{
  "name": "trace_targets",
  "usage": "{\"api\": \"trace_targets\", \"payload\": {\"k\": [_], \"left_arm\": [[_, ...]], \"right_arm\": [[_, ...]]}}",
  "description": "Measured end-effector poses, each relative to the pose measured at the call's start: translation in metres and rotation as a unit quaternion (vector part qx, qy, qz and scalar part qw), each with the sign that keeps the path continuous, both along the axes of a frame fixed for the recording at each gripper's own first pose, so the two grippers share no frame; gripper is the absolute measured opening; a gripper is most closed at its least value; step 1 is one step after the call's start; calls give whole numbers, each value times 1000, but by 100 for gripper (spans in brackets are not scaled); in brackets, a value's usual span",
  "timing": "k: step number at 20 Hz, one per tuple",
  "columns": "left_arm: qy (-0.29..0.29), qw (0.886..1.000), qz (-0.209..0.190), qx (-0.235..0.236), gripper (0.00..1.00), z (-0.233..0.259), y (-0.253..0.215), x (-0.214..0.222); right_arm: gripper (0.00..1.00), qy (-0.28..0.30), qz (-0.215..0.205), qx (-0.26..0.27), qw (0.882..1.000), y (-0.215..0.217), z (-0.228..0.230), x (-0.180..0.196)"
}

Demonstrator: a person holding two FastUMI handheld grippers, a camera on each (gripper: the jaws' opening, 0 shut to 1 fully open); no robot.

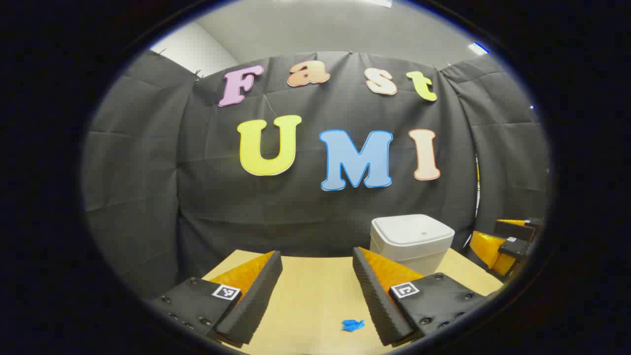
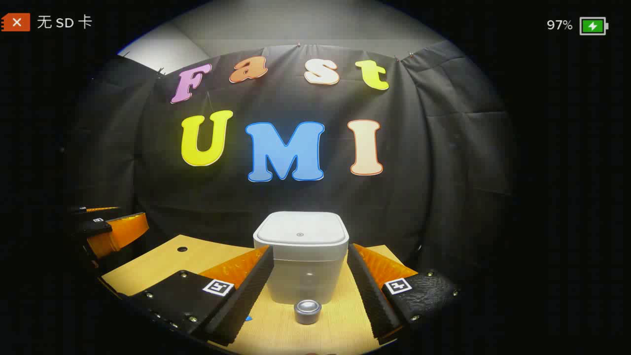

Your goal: Press the lid of the desktop garbage bin to open it, pick up the crumpled paper on the desktop and throw it into the bin, then pick up the pop can on the desktop and drop it into the bin, and finally close the garbage bin lid.

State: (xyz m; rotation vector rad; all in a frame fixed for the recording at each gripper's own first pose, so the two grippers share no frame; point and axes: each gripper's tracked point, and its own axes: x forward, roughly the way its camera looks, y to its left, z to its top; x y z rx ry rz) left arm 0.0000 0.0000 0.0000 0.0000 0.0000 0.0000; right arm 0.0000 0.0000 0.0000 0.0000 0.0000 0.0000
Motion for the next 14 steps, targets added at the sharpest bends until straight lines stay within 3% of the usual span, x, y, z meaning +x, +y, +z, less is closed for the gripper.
{"api": "trace_targets", "payload": {"k": [12, 14], "left_arm": [[7, 1000, -12, 5, 95, -4, -5, 4], [9, 1000, -13, 7, 95, -6, -6, 4]], "right_arm": [[96, 6, -10, 3, 1000, -3, -5, 0], [100, 7, -11, 4, 1000, -4, -5, 1]]}}
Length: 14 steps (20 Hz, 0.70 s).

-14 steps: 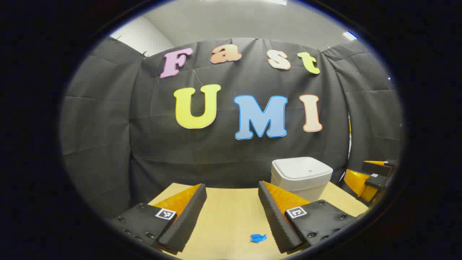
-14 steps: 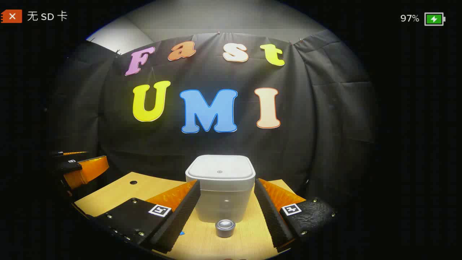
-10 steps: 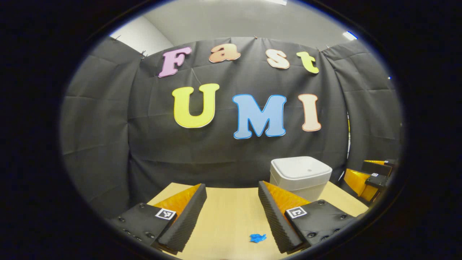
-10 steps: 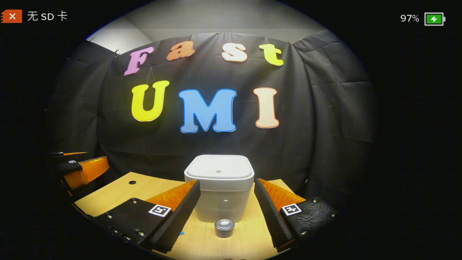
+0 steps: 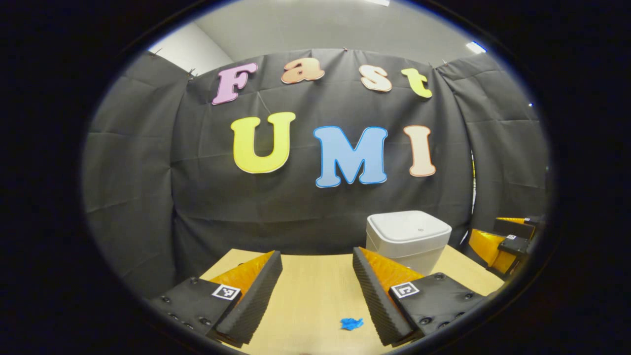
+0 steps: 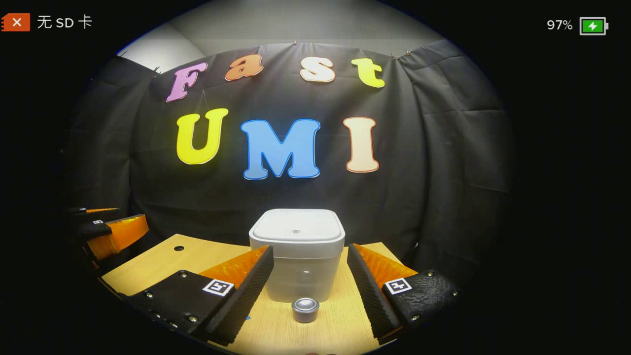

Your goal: Press the lid of the desktop garbage bin to open it, pick up the crumpled paper on the desktop and throw it into the bin, then pick up the pop can on the desktop and drop it into the bin, and finally close the garbage bin lid.

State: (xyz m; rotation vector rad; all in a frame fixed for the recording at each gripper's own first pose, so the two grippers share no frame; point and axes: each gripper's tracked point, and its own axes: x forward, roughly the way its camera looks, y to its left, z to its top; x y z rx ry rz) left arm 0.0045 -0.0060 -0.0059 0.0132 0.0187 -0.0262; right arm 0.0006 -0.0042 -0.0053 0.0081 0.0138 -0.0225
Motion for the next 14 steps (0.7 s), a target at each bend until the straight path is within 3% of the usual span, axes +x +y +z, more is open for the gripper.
{"api": "trace_targets", "payload": {"k": [3, 4, 5, 12, 14], "left_arm": [[9, 1000, -6, 0, 95, -6, -4, 2], [15, 1000, -8, 1, 95, -10, -5, 4], [20, 1000, -10, 2, 95, -14, -7, 4], [50, 998, -23, -3, 95, -34, -14, 10], [58, 998, -24, -7, 96, -39, -14, 13]], "right_arm": [[96, 2, -2, 2, 1000, -2, -1, 1], [100, 2, -3, 3, 1000, -2, -2, 2], [96, 3, -3, 4, 1000, -3, -2, 2], [100, 7, -10, 8, 1000, -9, -5, 5], [96, 8, -13, 9, 1000, -10, -5, 4]]}}
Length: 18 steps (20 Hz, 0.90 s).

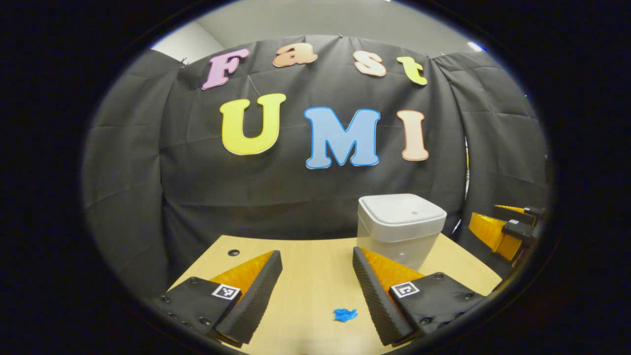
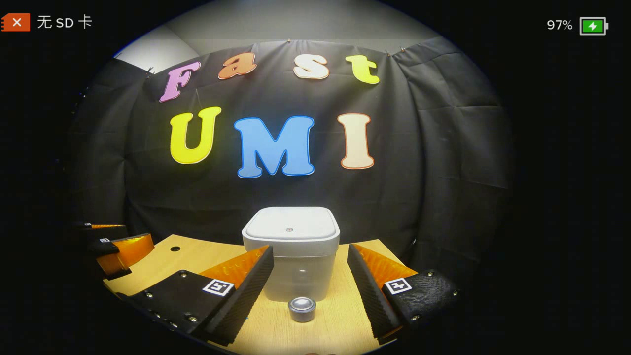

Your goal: Press the lid of the desktop garbage bin to open it, pick up the crumpled paper on the desktop and throw it into the bin, then pick up the pop can on the desktop and drop it into the bin, and finally close the garbage bin lid.

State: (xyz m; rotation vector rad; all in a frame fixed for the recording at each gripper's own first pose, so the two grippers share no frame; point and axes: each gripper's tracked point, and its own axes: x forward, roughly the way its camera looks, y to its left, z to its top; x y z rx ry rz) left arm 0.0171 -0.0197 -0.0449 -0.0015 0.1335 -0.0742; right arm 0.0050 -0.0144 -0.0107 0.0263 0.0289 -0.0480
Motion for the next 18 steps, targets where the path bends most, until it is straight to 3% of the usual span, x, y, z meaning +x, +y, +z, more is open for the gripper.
{"api": "trace_targets", "payload": {"k": [3, 4, 8, 9, 10, 13, 14, 15, 17, 18], "left_arm": [[17, 1000, -3, -4, 96, -13, -2, 5], [25, 1000, -4, -5, 96, -18, -2, 6], [45, 999, -6, -16, 96, -31, -4, 9], [47, 999, -6, -17, 96, -32, -3, 8], [46, 999, -6, -18, 96, -32, -4, 9], [43, 999, -5, -17, 96, -30, -3, 9], [42, 999, -4, -16, 96, -29, -4, 10], [40, 999, -4, -16, 96, -29, -4, 10], [39, 999, -5, -17, 95, -28, -4, 11], [38, 999, -5, -17, 95, -27, -4, 11]], "right_arm": [[96, 3, -2, 1, 1000, -2, -1, 0], [100, 4, -3, 1, 1000, -3, -2, 0], [100, 0, -6, -2, 1000, -5, 2, 0], [96, -2, -7, -2, 1000, -6, 4, 1], [100, -4, -8, -2, 1000, -7, 4, 2], [95, 1, -14, 0, 1000, -10, 3, 3], [99, 4, -18, 0, 1000, -12, 1, 4], [79, 7, -18, 1, 1000, -13, 0, 5], [71, 14, -13, 3, 1000, -10, -1, 8], [56, 19, -6, 5, 1000, -7, -3, 8]]}}
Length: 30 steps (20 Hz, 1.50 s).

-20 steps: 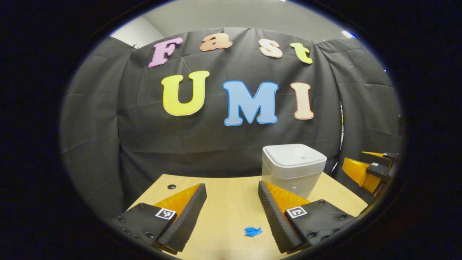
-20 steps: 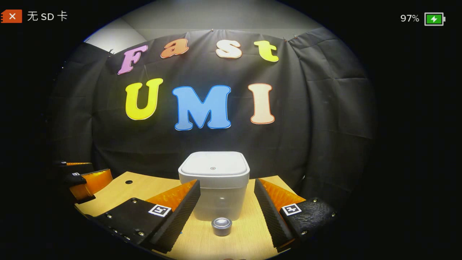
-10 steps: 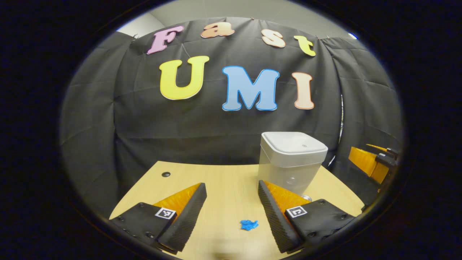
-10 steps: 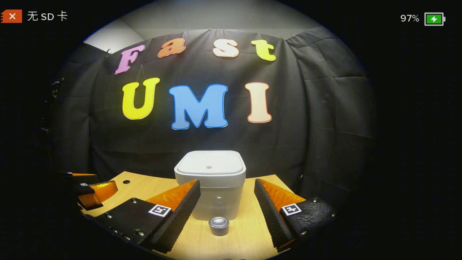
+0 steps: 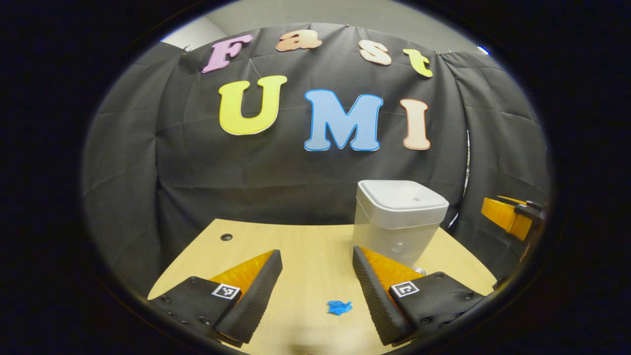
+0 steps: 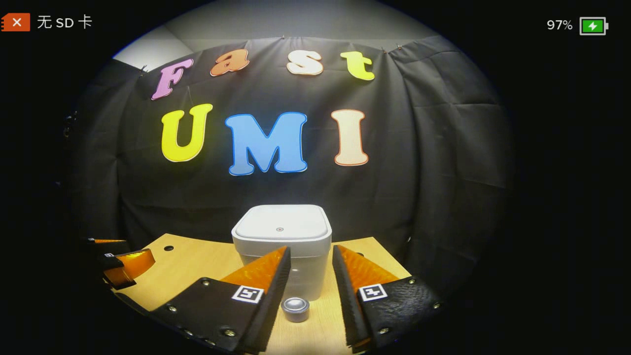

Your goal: Press the lid of the desktop garbage bin to open it, pick up the crumpled paper on the desktop and throw it into the bin, then pick up the pop can on the desktop and drop it into the bin, and finally close the garbage bin lid.

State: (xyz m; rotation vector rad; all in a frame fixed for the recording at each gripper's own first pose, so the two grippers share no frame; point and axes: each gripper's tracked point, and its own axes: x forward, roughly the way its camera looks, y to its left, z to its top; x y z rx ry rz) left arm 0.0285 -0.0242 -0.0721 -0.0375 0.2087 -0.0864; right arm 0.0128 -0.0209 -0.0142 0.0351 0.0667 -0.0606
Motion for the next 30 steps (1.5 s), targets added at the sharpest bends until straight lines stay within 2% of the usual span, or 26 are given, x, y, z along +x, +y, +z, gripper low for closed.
{"api": "trace_targets", "payload": {"k": [2, 3, 4, 5, 6, 11, 15, 23, 26, 30], "left_arm": [[-3, 1000, 0, 1, 95, 2, 1, 1], [-4, 1000, 0, 1, 95, 3, 1, 2], [-6, 1000, 1, 2, 95, 4, 0, 1], [-7, 1000, 1, 3, 95, 4, 1, 2], [-8, 1000, 1, 3, 96, 5, 2, 2], [-12, 1000, 6, 4, 95, 7, 6, 4], [-15, 1000, 8, 6, 95, 9, 8, 2], [-15, 1000, 14, 7, 95, 12, 14, -2], [-17, 1000, 21, 3, 95, 15, 20, -2], [-23, 999, 37, 4, 95, 19, 33, -1]], "right_arm": [[55, 7, 6, 1, 1000, 2, -3, 1], [34, 11, 9, 2, 1000, 5, -3, 2], [34, 17, 12, 2, 1000, 7, -7, 2], [22, 18, -6, -2, 1000, 1, -7, 10], [9, 14, -7, -1, 1000, 1, -6, 1], [8, 17, 6, -6, 1000, 10, -8, 7], [8, 1, 16, -10, 1000, 15, 7, 21], [8, -48, 30, 11, 998, 19, 69, 85], [8, -34, 34, 14, 999, 21, 64, 109], [8, 24, 58, 23, 998, 34, 26, 134]]}}
